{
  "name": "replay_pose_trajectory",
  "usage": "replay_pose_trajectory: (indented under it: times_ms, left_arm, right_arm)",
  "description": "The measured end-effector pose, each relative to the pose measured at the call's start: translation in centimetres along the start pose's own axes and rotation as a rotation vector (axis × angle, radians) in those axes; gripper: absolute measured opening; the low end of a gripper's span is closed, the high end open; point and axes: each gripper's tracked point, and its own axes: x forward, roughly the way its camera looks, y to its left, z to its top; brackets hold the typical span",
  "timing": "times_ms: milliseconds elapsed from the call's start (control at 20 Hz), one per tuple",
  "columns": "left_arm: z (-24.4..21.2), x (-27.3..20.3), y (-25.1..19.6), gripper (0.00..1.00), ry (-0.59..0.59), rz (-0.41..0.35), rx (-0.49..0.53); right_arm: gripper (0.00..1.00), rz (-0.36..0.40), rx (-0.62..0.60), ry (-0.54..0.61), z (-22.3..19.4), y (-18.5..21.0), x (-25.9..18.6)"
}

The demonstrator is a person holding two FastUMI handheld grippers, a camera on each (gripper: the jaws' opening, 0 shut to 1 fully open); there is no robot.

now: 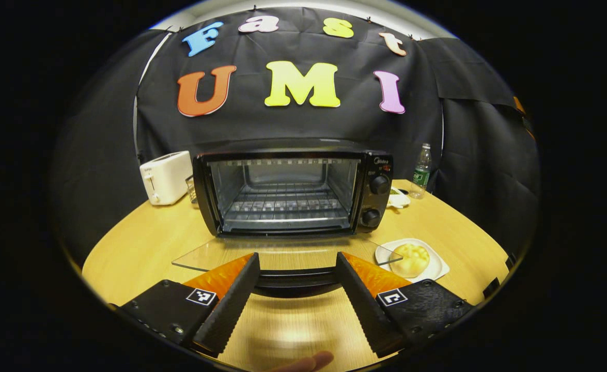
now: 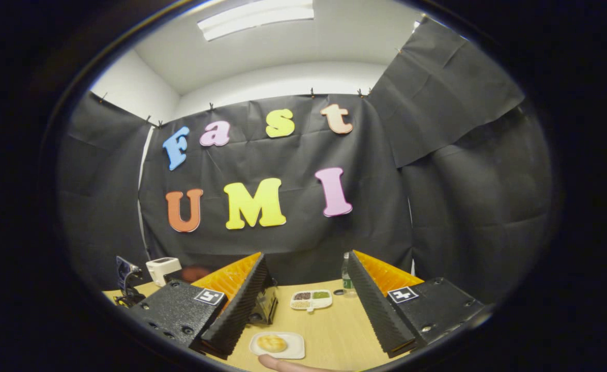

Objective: Open the electric oven with the left hand, put the food in, and close the electric oven.

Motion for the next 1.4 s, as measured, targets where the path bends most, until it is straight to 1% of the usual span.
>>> replay_pose_trajectory:
  times_ms: [150,200,300,400,500,600,800,950,1100,1250,1300,1350,1400]
  left_arm:
    - [-2.1,0.6,0.2,0.97,0.054,-0.004,-0.077]
    - [-2.6,0.8,0.0,0.97,0.063,-0.010,-0.087]
    - [-3.8,0.9,0.2,0.97,0.083,-0.003,-0.076]
    - [-3.8,0.9,0.3,0.95,0.065,0.010,-0.031]
    - [-4.3,1.0,0.5,0.94,0.072,0.024,-0.007]
    - [-4.6,1.3,0.5,0.94,0.067,0.030,0.017]
    - [-4.6,1.8,0.9,0.95,0.045,0.044,-0.003]
    - [-3.8,1.6,0.8,0.95,0.032,0.035,0.011]
    - [-2.6,0.1,0.5,0.92,0.039,-0.016,-0.042]
    - [0.4,-1.9,2.0,0.92,-0.022,-0.008,-0.074]
    - [1.7,-2.7,2.6,0.82,-0.054,0.003,-0.075]
    - [3.0,-3.7,3.3,0.92,-0.085,0.019,-0.064]
    - [3.9,-4.4,4.2,0.92,-0.110,0.043,-0.050]
  right_arm:
    - [0.96,-0.006,-0.005,0.014,-0.6,-0.3,0.1]
    - [0.96,-0.009,-0.008,0.019,-0.9,-0.4,0.2]
    - [0.96,-0.016,-0.015,0.037,-1.7,-0.6,0.3]
    - [0.96,-0.023,-0.022,0.058,-2.4,-0.8,0.6]
    - [0.96,-0.031,-0.025,0.079,-3.2,-0.8,0.8]
    - [0.96,-0.032,-0.025,0.098,-3.8,-0.6,1.0]
    - [0.96,-0.029,-0.041,0.124,-4.7,0.0,1.2]
    - [0.96,-0.030,-0.063,0.138,-5.2,0.4,1.2]
    - [0.96,-0.033,-0.082,0.153,-5.8,0.8,1.2]
    - [0.96,-0.030,-0.100,0.172,-6.8,1.4,1.3]
    - [0.96,-0.030,-0.108,0.178,-7.3,1.5,1.4]
    - [0.96,-0.032,-0.114,0.187,-7.8,1.6,1.5]
    - [0.96,-0.036,-0.117,0.198,-8.3,1.7,1.6]
